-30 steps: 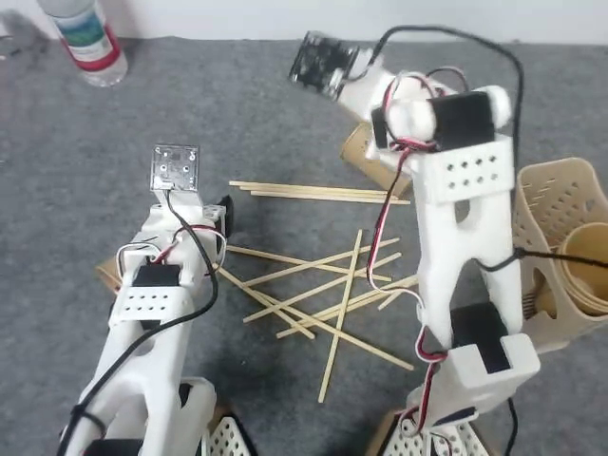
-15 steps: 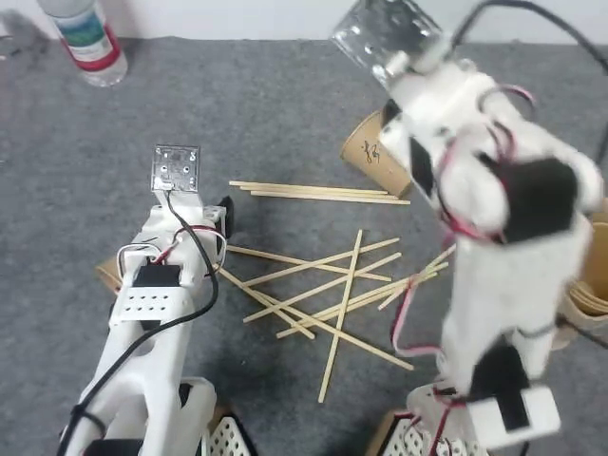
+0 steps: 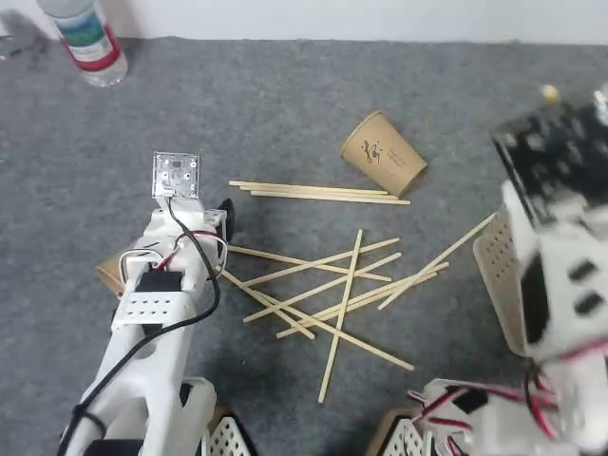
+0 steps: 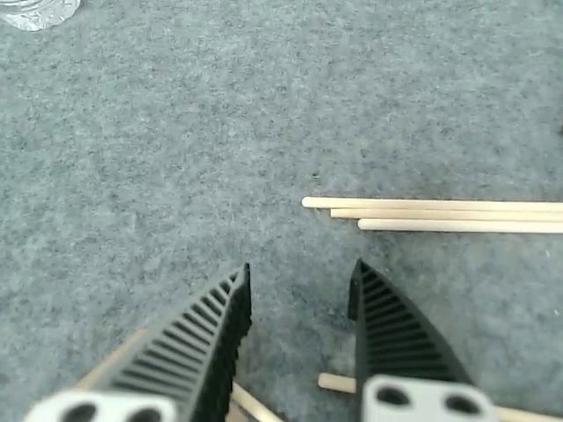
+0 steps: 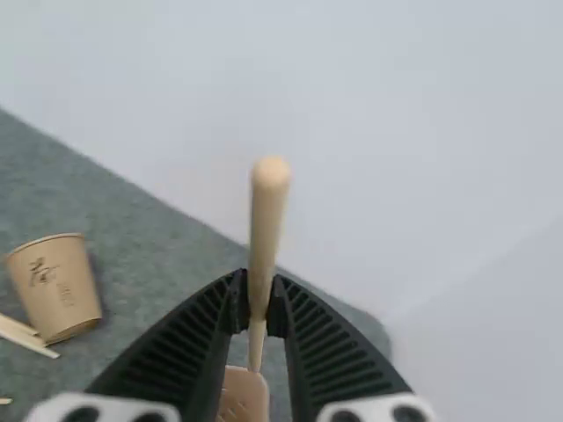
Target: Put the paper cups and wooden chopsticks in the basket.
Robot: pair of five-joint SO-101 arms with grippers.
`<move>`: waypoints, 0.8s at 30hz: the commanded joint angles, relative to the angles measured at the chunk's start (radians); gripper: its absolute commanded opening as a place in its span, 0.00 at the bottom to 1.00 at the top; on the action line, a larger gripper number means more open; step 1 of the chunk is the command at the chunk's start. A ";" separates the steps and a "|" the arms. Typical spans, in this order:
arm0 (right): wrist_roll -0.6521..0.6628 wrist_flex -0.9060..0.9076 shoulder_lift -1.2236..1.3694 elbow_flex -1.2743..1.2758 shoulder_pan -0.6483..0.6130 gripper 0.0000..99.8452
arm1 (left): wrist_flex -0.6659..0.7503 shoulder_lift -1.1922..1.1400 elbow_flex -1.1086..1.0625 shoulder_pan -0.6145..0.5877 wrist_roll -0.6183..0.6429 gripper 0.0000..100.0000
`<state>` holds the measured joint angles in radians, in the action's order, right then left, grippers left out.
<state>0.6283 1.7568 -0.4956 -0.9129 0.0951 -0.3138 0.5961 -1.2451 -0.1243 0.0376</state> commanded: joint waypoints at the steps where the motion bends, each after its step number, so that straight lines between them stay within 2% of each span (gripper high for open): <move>1: -0.029 0.005 -0.012 -0.031 0.045 0.01 | 0.025 0.028 0.004 -0.002 0.009 0.18; 5: -0.101 0.010 -0.008 -0.028 0.084 0.01 | 0.025 0.028 0.002 -0.002 0.009 0.18; 11: -0.133 0.012 -0.005 -0.025 0.088 0.01 | 0.025 0.028 -0.004 -0.002 0.009 0.18; 17: -0.215 0.013 0.090 -0.025 0.090 0.01 | 0.025 0.028 -0.004 -0.002 0.009 0.18; 24: -0.298 0.015 0.200 -0.025 0.185 0.01 | 0.026 0.028 -0.004 -0.002 0.009 0.18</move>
<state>0.3567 1.7568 -0.3314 -0.9221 0.2409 -0.3138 0.5961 -1.2543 -0.1243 0.0376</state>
